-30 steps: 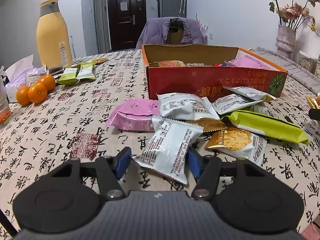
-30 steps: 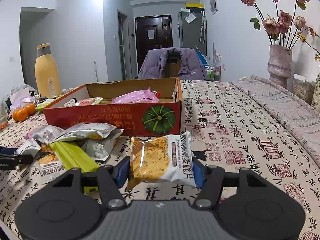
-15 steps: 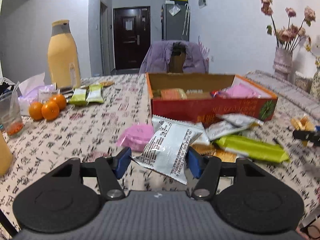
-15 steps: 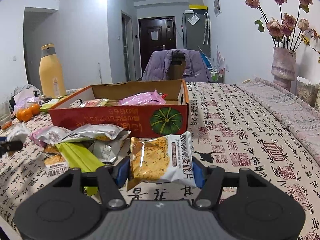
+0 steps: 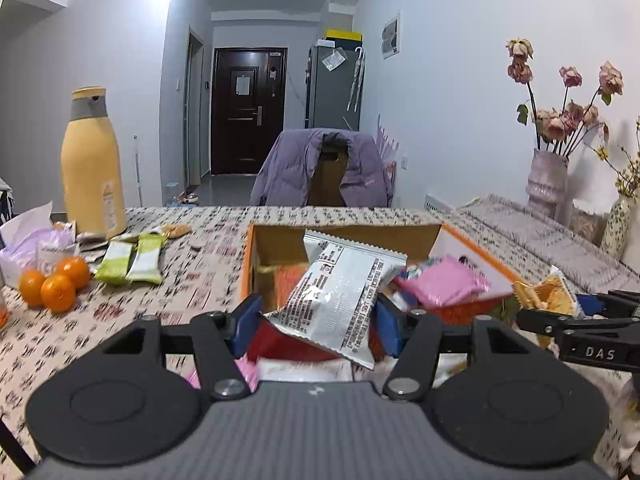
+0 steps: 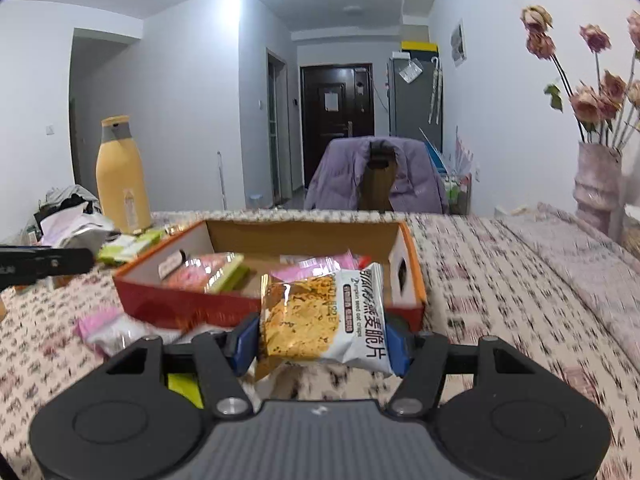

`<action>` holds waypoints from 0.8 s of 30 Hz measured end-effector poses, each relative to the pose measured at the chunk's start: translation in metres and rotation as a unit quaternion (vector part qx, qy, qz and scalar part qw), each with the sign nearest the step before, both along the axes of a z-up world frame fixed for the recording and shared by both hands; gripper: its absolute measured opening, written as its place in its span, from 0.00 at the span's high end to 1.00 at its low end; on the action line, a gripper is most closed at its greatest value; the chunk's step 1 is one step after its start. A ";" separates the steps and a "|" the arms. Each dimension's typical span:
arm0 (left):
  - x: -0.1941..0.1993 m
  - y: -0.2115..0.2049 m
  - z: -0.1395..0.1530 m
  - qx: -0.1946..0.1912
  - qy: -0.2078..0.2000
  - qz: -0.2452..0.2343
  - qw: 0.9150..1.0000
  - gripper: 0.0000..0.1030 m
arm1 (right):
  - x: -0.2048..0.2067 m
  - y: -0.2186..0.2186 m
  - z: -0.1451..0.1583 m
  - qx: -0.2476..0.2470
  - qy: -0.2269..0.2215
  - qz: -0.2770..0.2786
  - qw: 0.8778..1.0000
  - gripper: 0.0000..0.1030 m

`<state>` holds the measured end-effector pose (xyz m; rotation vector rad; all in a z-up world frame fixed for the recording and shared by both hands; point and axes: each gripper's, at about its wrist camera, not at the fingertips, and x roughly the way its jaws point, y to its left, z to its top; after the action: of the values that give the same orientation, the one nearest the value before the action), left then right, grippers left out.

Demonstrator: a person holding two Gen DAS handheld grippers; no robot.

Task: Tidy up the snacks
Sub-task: 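Carry the biscuit packet and white sachet into the box and open both tools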

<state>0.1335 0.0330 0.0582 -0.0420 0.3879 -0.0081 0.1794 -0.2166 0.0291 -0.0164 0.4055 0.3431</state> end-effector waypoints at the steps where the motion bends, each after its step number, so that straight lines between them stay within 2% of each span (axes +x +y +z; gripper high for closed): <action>1: 0.005 -0.002 0.002 0.001 -0.001 0.000 1.000 0.42 | 0.004 0.002 0.003 0.000 -0.002 0.001 1.000 0.40; 13: 0.076 -0.005 0.010 -0.006 0.006 0.019 1.000 0.42 | 0.076 0.034 0.029 0.003 -0.010 0.009 1.000 0.40; 24: 0.136 0.002 -0.004 -0.024 0.005 0.053 0.998 0.42 | 0.124 0.053 0.013 -0.006 -0.006 -0.002 1.000 0.40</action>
<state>0.2696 0.0348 0.0538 -0.1104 0.3943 0.0877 0.3034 -0.1634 0.0419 -0.0300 0.3953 0.3364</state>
